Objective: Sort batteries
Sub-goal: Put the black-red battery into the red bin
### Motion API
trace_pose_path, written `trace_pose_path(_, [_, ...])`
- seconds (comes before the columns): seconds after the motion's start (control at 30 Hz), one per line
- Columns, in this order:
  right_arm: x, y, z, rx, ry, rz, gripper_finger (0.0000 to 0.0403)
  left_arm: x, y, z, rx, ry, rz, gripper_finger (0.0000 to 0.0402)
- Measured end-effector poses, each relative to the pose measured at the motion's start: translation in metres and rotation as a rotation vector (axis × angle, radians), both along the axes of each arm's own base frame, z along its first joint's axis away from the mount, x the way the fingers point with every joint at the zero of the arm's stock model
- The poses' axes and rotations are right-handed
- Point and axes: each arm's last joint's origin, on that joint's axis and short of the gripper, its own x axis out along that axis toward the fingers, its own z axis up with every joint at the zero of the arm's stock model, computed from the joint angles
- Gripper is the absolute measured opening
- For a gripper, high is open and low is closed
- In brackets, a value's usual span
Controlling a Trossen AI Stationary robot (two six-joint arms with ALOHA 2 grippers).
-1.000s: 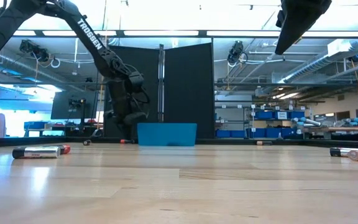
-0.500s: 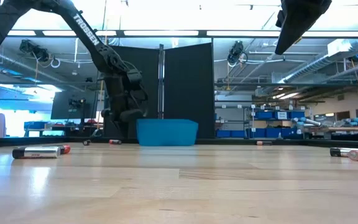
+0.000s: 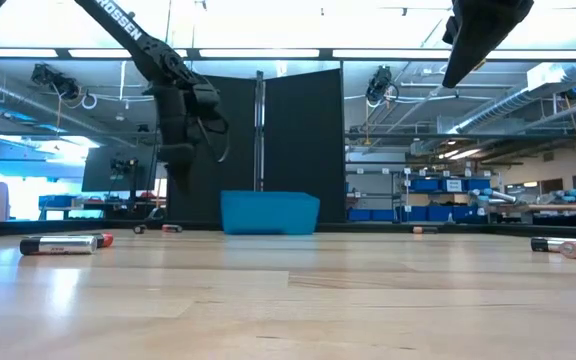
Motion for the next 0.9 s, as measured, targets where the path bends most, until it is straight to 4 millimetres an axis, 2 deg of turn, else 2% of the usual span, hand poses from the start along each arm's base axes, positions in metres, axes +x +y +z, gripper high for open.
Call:
trace_pose_path(0.1, [0.000,0.000,0.000,0.000,0.000,0.002,0.0011,0.000,-0.001,0.000,-0.016,-0.011,-0.064,0.0015])
trace_pose_path(0.23, [0.000,0.000,0.000,0.010,0.004,0.005,0.0011,0.006,-0.006,-0.010,-0.082,0.013,-0.101,0.0038])
trace_pose_path(0.5, [0.000,0.001,0.000,0.017,0.009,0.009,0.0011,0.018,-0.023,-0.021,-0.147,0.092,-0.215,0.0115])
trace_pose_path(0.7, [-0.001,0.001,0.000,0.016,0.011,0.015,0.0011,0.014,-0.038,-0.047,-0.066,0.263,-0.318,0.0153])
trace_pose_path(0.83, [-0.001,0.001,0.000,0.015,0.011,0.018,0.0011,0.008,-0.041,-0.067,0.003,0.304,-0.347,0.0158])
trace_pose_path(0.9, [-0.001,0.001,0.000,0.014,0.012,0.018,0.0011,0.008,-0.041,-0.069,0.024,0.296,-0.348,0.0158])
